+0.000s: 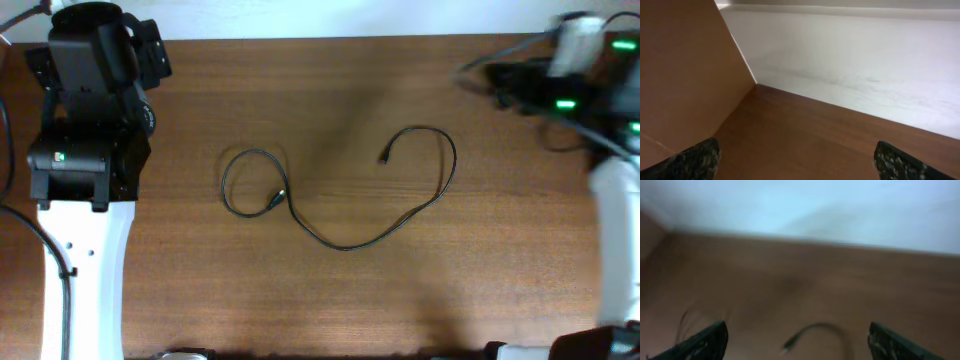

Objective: Untangle cables

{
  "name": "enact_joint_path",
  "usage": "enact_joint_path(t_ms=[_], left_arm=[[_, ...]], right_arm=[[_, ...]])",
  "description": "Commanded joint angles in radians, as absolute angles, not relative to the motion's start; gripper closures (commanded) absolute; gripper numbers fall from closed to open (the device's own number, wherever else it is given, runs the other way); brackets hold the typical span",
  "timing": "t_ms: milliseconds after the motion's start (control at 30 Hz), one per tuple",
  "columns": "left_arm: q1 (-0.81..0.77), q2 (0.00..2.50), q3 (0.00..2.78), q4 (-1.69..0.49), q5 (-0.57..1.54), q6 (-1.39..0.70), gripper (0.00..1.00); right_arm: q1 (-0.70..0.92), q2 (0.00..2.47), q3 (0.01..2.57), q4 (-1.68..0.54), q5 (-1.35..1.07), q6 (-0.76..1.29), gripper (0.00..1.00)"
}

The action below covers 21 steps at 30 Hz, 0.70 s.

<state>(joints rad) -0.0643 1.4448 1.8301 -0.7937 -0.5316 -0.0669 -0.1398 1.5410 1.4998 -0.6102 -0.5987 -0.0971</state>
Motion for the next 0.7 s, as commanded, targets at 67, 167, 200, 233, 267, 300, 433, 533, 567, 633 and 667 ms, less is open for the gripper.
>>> enact_joint_path(t_ms=[67, 167, 200, 233, 267, 300, 433, 533, 567, 633, 667], left_arm=[[-0.063, 1.425, 1.832, -0.794, -0.463, -0.051, 0.01], [-0.063, 1.425, 1.832, -0.794, -0.463, -0.051, 0.01], [-0.063, 1.425, 1.832, -0.794, -0.463, -0.051, 0.01], [-0.063, 1.425, 1.832, -0.794, -0.463, -0.052, 0.01], [-0.063, 1.425, 1.832, -0.794, -0.463, -0.052, 0.01], [-0.063, 1.425, 1.832, -0.795, -0.463, -0.052, 0.01], [-0.063, 1.425, 1.832, -0.794, -0.463, -0.051, 0.01], [-0.063, 1.425, 1.832, -0.795, -0.448, -0.052, 0.01], [-0.063, 1.425, 1.832, -0.795, -0.448, -0.051, 0.01], [-0.062, 1.425, 1.832, -0.795, -0.448, -0.051, 0.01], [-0.063, 1.425, 1.832, -0.797, -0.448, -0.051, 0.01]], right_arm=[[0.287, 1.658, 1.496, -0.88, -0.353, -0.482, 0.04], [0.403, 1.743, 1.492, -1.052, -0.355, -0.621, 0.03], [0.428, 1.775, 1.482, -1.097, -0.355, -0.66, 0.04], [0.442, 1.798, 1.472, -1.117, -0.36, -0.672, 0.04], [0.454, 1.824, 1.464, -1.14, -0.383, -0.694, 0.04], [0.469, 1.859, 1.461, -1.181, -0.443, -0.72, 0.04], [0.552, 1.931, 1.441, -1.297, -0.712, -0.879, 0.04], [0.676, 1.931, 1.366, -1.307, -0.701, -0.981, 0.13], [0.699, 1.931, 1.346, -1.295, -0.695, -0.987, 0.16], [0.739, 1.931, 1.285, -1.23, -0.691, -0.986, 0.19], [0.747, 1.931, 1.248, -1.171, -0.666, -0.951, 0.19]])
